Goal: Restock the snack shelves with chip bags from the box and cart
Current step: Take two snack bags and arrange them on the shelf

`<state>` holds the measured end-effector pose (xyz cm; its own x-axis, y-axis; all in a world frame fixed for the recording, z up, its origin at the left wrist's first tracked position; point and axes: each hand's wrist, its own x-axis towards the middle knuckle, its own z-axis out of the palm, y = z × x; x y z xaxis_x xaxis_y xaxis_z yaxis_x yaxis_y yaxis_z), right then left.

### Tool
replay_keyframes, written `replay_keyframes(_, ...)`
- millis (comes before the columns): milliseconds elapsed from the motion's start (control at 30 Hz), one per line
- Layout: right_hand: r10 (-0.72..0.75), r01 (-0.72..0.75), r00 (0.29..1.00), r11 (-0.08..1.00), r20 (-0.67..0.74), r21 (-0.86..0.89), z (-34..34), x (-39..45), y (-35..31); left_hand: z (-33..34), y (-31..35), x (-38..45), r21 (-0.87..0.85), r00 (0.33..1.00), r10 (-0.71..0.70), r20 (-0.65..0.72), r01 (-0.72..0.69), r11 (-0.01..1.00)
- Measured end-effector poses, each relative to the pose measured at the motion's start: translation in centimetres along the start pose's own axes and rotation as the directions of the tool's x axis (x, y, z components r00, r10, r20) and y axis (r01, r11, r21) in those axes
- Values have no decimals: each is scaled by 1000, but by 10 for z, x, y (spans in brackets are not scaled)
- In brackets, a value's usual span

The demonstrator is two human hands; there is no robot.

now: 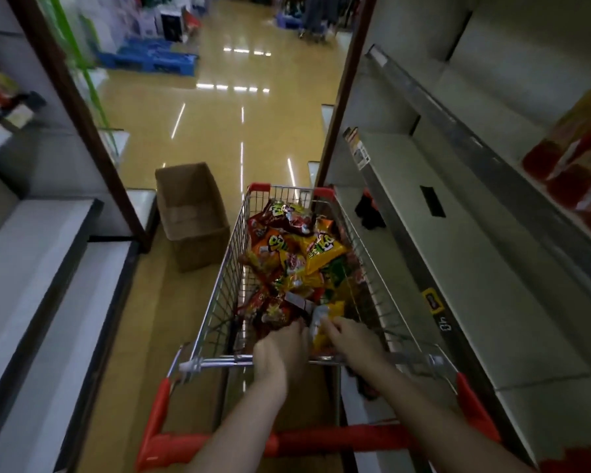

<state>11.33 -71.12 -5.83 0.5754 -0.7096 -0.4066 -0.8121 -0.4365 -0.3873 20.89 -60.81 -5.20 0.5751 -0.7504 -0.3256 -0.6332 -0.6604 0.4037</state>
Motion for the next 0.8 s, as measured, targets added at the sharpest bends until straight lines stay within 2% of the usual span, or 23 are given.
replay_keyframes(200,66,-66,998,998,23,-7,12,6,-15,1,-18,-3,143,978,85,-190,-58,988)
replay_keyframes(367,92,-92,996,995,-4,41,37,4,-52,-22,-60,6,170,989,72,-129,-50,984)
replay_keyframes(433,74,-67,997,980,-35,186,55,4,-74,-33,-79,12,189,992,30,-122,-6,982)
replay_keyframes(500,44,-19,998,904,-49,426,71,-3,-100,-38,-102,15,251,994,-2,-114,31,968)
replay_keyframes(533,29,7,997,875,-67,484,78,-9,-112,-40,-113,14,290,994,-7,-114,40,956)
replay_keyframes(567,12,36,995,883,-98,468,84,-16,-123,-43,-125,11,329,992,-3,-124,43,943)
replay_keyframes(633,-8,53,986,962,-167,268,96,-31,-141,-49,-147,4,357,992,-11,-123,54,933)
replay_keyframes(700,-11,37,981,990,-193,135,108,-45,-162,-56,-172,-3,334,993,-34,-114,71,940)
replay_keyframes(800,-53,70,991,989,-126,133,126,-64,-196,-66,-209,-11,296,991,-69,-111,99,950)
